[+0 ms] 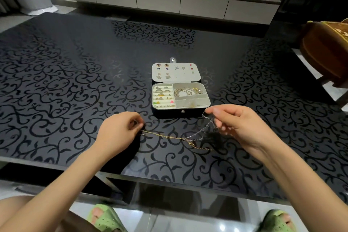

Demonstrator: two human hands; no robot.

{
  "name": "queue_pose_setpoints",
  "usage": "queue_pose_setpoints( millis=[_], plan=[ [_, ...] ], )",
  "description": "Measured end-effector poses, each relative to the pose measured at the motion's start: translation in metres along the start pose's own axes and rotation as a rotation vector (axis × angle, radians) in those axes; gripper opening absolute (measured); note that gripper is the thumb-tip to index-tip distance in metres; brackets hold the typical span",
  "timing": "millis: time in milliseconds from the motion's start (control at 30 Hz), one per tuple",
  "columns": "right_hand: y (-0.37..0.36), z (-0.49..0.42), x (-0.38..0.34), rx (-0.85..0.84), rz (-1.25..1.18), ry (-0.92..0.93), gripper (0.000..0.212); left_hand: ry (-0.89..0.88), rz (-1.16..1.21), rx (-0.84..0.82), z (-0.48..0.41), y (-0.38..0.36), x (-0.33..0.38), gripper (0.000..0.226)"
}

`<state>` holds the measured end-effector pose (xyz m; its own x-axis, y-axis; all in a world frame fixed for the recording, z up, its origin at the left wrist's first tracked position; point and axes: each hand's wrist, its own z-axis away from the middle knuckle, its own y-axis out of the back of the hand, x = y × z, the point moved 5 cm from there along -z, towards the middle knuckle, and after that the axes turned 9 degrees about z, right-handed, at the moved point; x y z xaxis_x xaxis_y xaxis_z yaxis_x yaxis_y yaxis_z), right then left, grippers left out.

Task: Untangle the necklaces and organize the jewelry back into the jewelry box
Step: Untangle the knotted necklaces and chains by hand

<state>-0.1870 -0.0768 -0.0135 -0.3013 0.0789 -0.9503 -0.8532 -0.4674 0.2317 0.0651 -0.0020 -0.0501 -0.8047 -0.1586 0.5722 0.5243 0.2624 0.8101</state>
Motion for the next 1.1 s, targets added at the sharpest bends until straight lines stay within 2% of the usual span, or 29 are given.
queue_pose_setpoints(
  millis=[200, 333, 400, 500, 633, 733, 900, 1000, 1100],
  plan=[
    [0.005, 0.002, -0.014, -0.015, -0.048, 0.008, 0.020, -0.038, -0.078, 0.047, -0.006, -0.001, 0.002, 0.009],
    [0.008, 0.004, -0.025, -0.021, -0.029, 0.061, 0.019, -0.151, -0.187, 0.091, -0.005, -0.005, 0.017, 0.013],
    [0.006, 0.005, -0.030, -0.040, -0.017, 0.088, 0.020, -0.190, -0.083, 0.041, -0.002, -0.010, 0.035, 0.014],
    [0.003, 0.006, -0.036, -0.054, 0.025, 0.116, 0.023, -0.253, 0.181, -0.123, 0.005, -0.027, 0.070, 0.019],
    [0.003, 0.007, -0.044, -0.072, 0.019, 0.144, 0.025, -0.193, 0.414, -0.299, 0.006, -0.053, 0.098, 0.020],
    [0.006, 0.008, -0.050, -0.046, 0.015, 0.158, 0.021, -0.128, 0.484, -0.307, 0.002, -0.057, 0.098, 0.002],
    [0.021, 0.008, -0.040, 0.096, 0.053, 0.108, 0.019, 0.068, 0.829, -0.392, 0.006, -0.051, 0.084, 0.012],
    [0.031, 0.008, -0.023, 0.162, 0.160, 0.041, 0.019, 0.186, 0.991, -0.393, 0.003, -0.042, 0.075, 0.017],
    [0.035, 0.010, -0.002, 0.153, 0.187, -0.071, 0.016, 0.290, 1.129, -0.348, -0.003, -0.035, 0.065, 0.019]
  ],
)
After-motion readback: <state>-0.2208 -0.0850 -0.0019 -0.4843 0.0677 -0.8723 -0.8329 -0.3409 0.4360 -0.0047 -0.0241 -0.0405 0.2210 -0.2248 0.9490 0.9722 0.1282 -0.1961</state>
